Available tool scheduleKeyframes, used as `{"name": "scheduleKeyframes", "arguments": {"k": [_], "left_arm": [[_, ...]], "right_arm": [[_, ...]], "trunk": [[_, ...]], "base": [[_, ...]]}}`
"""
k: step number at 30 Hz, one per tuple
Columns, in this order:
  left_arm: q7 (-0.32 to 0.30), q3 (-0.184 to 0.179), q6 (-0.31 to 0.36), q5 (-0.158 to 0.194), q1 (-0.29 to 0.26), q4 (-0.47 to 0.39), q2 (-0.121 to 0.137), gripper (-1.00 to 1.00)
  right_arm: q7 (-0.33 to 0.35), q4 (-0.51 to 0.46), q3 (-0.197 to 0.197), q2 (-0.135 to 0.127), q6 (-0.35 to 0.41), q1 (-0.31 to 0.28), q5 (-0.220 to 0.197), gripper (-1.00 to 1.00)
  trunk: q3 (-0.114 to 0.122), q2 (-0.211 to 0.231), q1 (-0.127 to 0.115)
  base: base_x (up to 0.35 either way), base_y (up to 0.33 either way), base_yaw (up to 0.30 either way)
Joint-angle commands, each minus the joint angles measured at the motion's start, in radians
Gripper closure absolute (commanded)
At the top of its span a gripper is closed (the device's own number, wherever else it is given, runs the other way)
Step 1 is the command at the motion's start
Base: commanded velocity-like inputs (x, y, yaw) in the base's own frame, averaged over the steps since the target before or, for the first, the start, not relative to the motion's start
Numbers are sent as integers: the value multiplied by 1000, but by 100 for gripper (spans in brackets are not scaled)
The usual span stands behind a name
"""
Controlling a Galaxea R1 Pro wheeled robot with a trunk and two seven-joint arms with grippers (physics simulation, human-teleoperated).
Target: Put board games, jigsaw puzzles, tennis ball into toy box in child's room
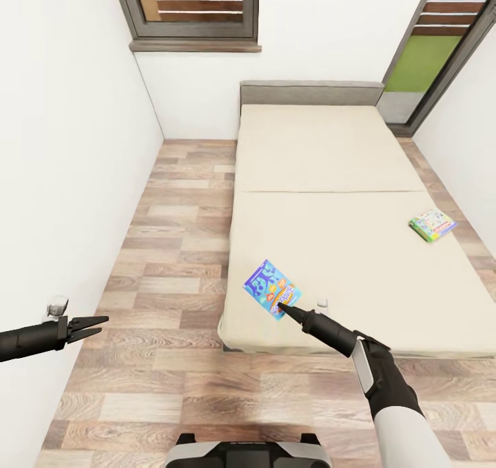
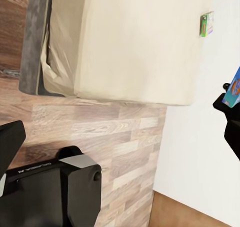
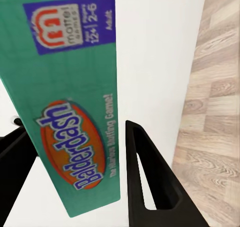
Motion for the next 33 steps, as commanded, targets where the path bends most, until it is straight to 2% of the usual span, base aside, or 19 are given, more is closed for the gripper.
{"name": "scheduleKeyframes", "arguments": {"k": [1, 23, 33], "left_arm": [[-4, 0, 10, -1, 0, 0, 0, -100], [-5, 1, 6, 2, 0, -2, 0, -100], [-6, 1, 2, 5, 1, -10, -8, -100]], "right_arm": [[3, 0, -3, 1, 7, -1, 0, 100], [6, 0, -3, 1, -4, 2, 2, 100], [7, 0, -3, 1, -4, 2, 2, 100]], "trunk": [[0, -2, 1], [37, -2, 1], [54, -2, 1]], "base": [[0, 0, 0], [0, -12, 0], [17, -38, 23]]}}
